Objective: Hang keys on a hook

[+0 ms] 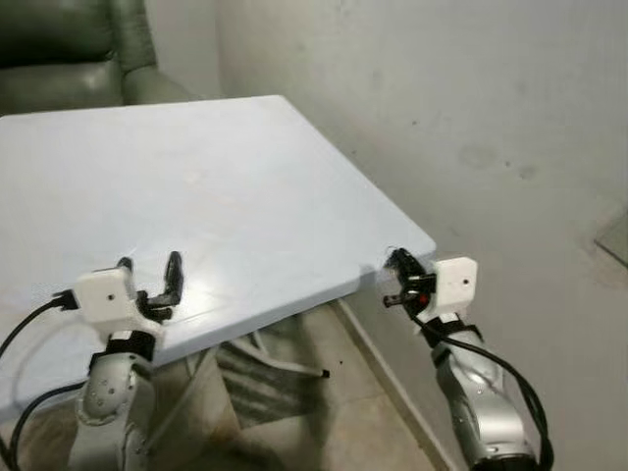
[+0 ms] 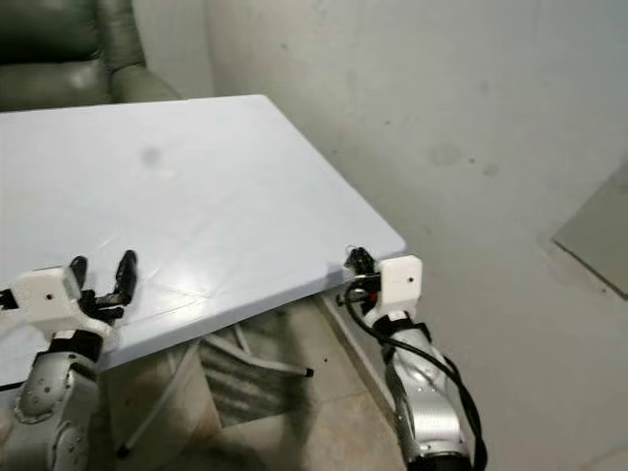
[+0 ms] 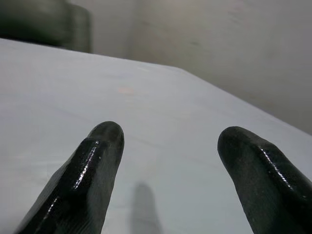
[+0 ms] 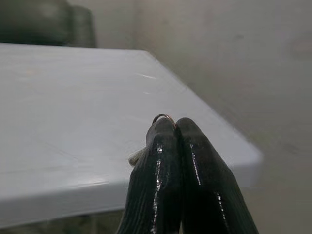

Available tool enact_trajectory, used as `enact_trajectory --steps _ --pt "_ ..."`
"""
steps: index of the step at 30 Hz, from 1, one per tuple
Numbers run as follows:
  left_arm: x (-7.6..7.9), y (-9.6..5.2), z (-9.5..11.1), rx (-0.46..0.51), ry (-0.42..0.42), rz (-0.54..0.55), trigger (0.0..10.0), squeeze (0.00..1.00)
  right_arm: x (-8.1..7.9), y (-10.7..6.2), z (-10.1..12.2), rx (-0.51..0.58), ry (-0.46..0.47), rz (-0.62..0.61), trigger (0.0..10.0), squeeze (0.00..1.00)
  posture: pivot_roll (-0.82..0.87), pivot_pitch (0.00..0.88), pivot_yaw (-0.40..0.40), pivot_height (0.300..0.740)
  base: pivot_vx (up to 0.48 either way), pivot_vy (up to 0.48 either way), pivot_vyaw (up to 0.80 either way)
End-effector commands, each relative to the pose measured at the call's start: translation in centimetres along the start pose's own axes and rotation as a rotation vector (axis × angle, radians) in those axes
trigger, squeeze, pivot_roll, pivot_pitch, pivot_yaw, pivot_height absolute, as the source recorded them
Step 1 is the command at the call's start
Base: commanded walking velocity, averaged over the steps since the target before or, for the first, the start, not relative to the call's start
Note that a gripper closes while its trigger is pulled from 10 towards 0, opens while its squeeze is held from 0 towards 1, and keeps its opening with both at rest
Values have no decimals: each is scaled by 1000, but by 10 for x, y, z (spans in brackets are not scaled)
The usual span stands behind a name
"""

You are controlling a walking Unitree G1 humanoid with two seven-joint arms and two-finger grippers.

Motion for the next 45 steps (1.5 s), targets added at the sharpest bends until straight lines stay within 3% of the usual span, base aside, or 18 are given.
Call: enact_trajectory --steps 1,16,24,35,45 --pt "-2 1 3 3 10 6 10000 0 1 1 4 14 -1 -3 10000 0 -44 0 -56 728 0 352 -788" --pt "-4 1 -1 -38 -17 44 10000 0 0 0 4 9 1 -3 10000 0 -43 0 -54 728 0 0 -788" --pt "-3 -1 -5 -73 30 37 10000 0 -1 -1 2 -1 -1 -6 10000 0 -36 0 -56 728 0 0 -670" --pt "0 -2 -6 -89 22 14 10000 0 -4 -2 6 26 0 12 10000 0 -38 0 -57 728 0 0 0" --pt "5 -2 -5 -88 33 -10 10000 0 -6 -3 8 36 5 20 10000 0 -40 0 -57 728 280 0 0"
Point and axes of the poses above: a point about 5 cm out from each wrist's last joint towards the gripper, its own y axis pointing out of the wrist towards the gripper, its own z axis along the axis of the wrist's last joint, x = y × z, the point moved 4 cm from there along y, pointing out of the wrist towards the gripper, and after that the axes turned 2 degrees about y, right-handed, at the moved point
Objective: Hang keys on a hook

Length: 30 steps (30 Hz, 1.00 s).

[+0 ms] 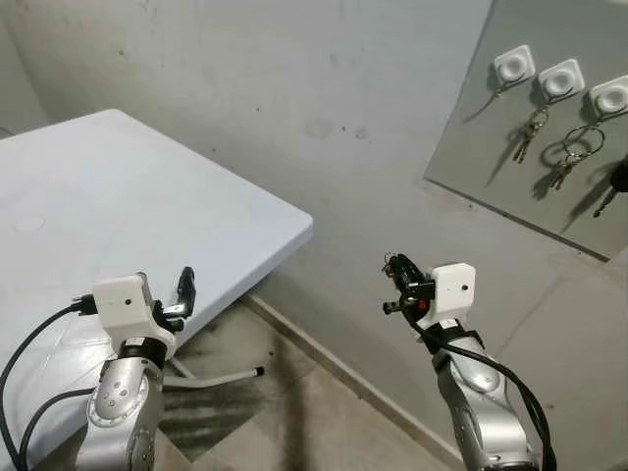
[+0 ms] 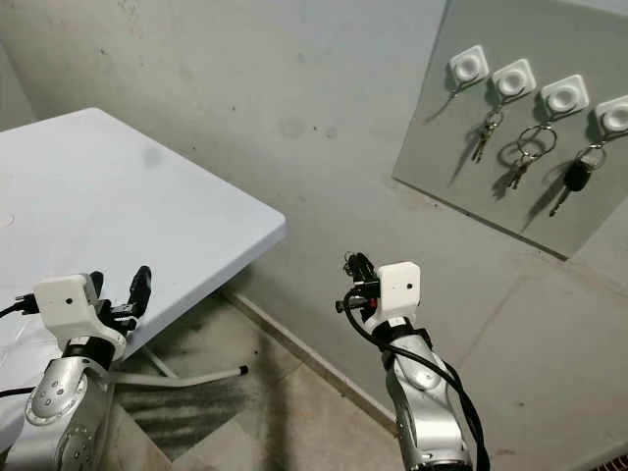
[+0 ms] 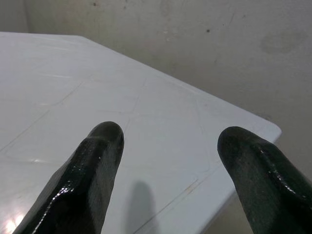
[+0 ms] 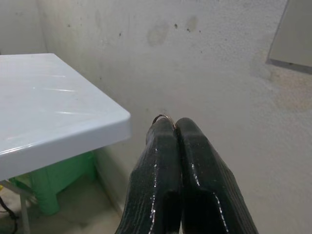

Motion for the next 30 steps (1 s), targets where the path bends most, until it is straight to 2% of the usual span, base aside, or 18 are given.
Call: enact_trajectory --steps 1,11,30 --pt "4 1 5 11 11 -23 10000 0 0 1 9 35 -5 6 10000 0 -40 0 -57 728 300 0 0" --pt "7 0 5 9 9 -31 10000 0 2 0 8 28 2 3 10000 0 -40 0 -59 728 323 0 -43" --pt "10 -2 2 0 7 -35 10000 0 1 0 4 -2 10 13 10000 0 -38 0 -63 728 306 0 -699"
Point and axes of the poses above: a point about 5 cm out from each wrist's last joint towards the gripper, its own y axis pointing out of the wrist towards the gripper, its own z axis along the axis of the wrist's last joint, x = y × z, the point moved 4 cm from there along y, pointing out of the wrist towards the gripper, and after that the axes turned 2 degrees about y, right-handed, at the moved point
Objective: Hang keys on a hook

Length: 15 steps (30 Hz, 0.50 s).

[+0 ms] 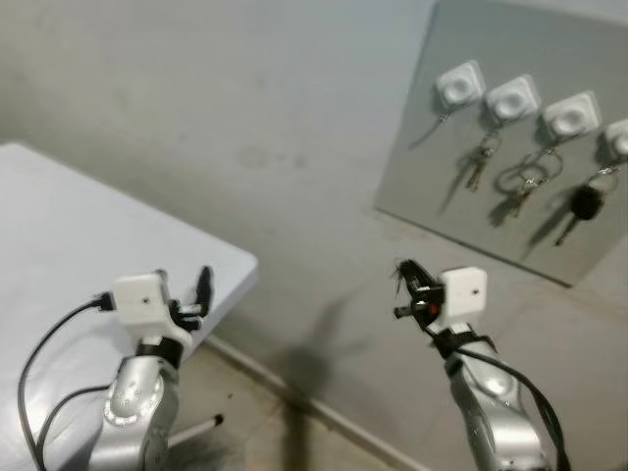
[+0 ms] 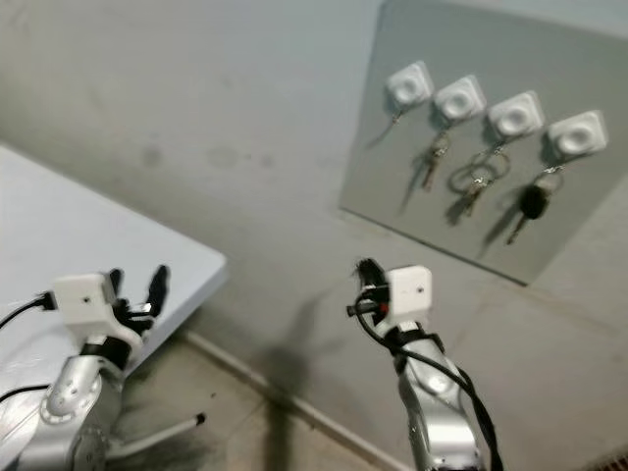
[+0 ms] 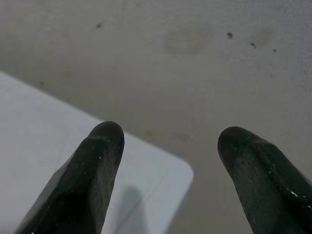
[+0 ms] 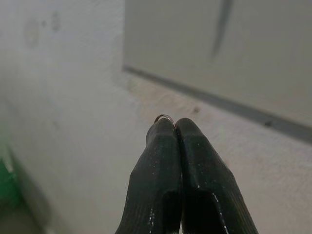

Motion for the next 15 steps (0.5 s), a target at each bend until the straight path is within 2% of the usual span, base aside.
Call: enact_trajectory --steps 1,3,5,8,10,13,15 --pt "-5 -1 1 -1 15 17 10000 0 -8 3 3 13 12 24 10000 0 -38 0 -63 728 311 0 -706" --pt "-4 -1 2 5 12 15 10000 0 -8 4 3 12 8 26 10000 0 -39 0 -63 728 302 0 -700" --pt "-3 -1 3 8 17 18 10000 0 -8 3 5 28 15 20 10000 0 -40 0 -62 728 0 0 -622" --pt "-1 -2 6 29 10 16 10000 0 -11 3 0 -7 0 38 10000 0 -40 0 -62 728 0 0 0" --pt "6 -4 8 36 61 -31 10000 0 -15 2 -2 -22 2 75 10000 0 -41 0 -62 728 0 0 0" --pt "12 -6 9 47 80 -66 10000 0 -20 0 -4 -30 3 112 10000 0 -41 0 -62 728 0 0 0" --pt "20 -9 12 68 125 -116 10000 0 -23 -1 -3 -27 3 151 10000 0 -41 0 -62 728 0 0 0"
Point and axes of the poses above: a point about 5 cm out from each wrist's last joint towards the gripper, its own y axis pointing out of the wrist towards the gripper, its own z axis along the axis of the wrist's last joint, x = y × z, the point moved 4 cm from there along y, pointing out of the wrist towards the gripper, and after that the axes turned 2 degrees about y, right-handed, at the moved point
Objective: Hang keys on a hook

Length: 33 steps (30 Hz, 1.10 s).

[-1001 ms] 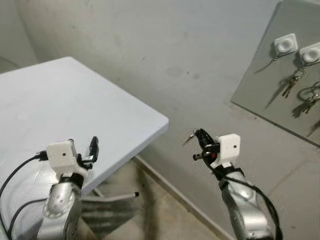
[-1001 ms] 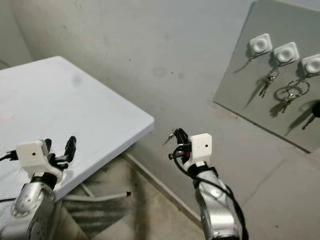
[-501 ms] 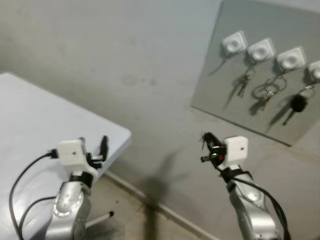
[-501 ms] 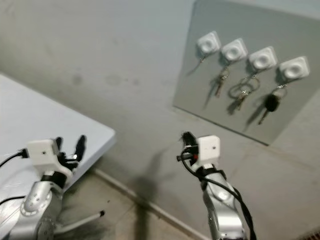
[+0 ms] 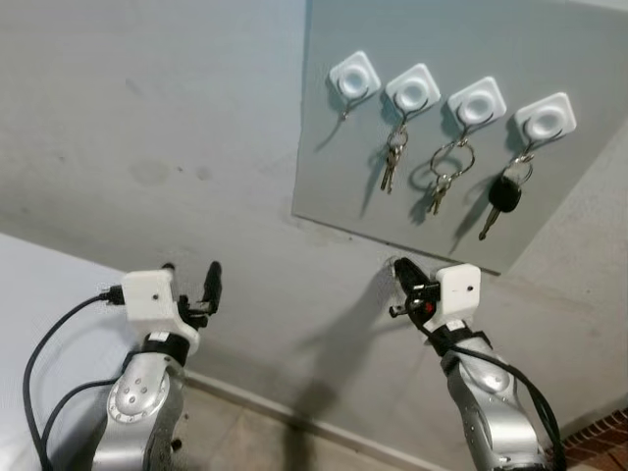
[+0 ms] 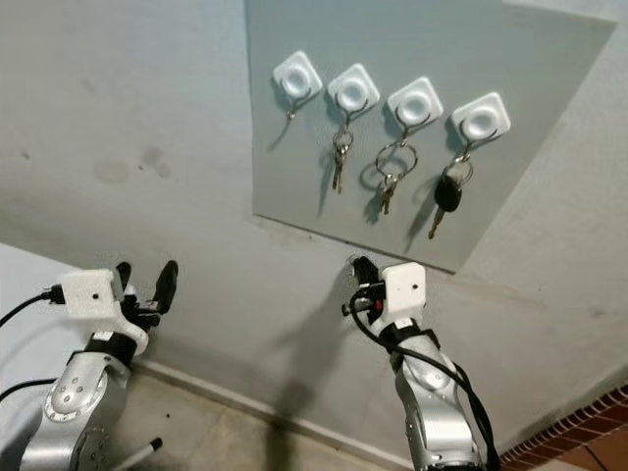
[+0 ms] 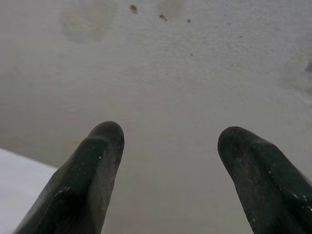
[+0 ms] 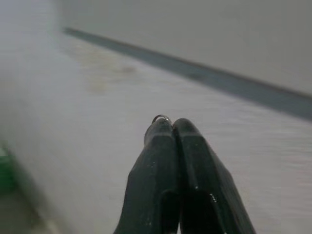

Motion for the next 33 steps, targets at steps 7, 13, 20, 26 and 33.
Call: enact_trajectory --steps 7,13,20,26,33 --pt "24 -5 12 54 72 -131 10000 0 -8 -3 10 20 1 130 10000 0 -42 0 -64 728 0 0 0" --pt "42 -9 20 83 97 -230 10000 0 -21 0 26 48 -24 269 10000 0 -41 0 -68 728 0 0 0" --pt "49 -7 41 145 100 -267 10000 0 -35 4 49 118 -14 370 10000 0 -38 0 -73 728 0 0 0" --pt "52 -5 57 188 113 -286 10000 0 -44 11 70 178 8 409 10000 0 -36 0 -76 728 0 0 0" --pt "51 3 74 226 110 -304 10000 0 -51 24 95 263 29 417 10000 0 -36 0 -76 728 0 0 0"
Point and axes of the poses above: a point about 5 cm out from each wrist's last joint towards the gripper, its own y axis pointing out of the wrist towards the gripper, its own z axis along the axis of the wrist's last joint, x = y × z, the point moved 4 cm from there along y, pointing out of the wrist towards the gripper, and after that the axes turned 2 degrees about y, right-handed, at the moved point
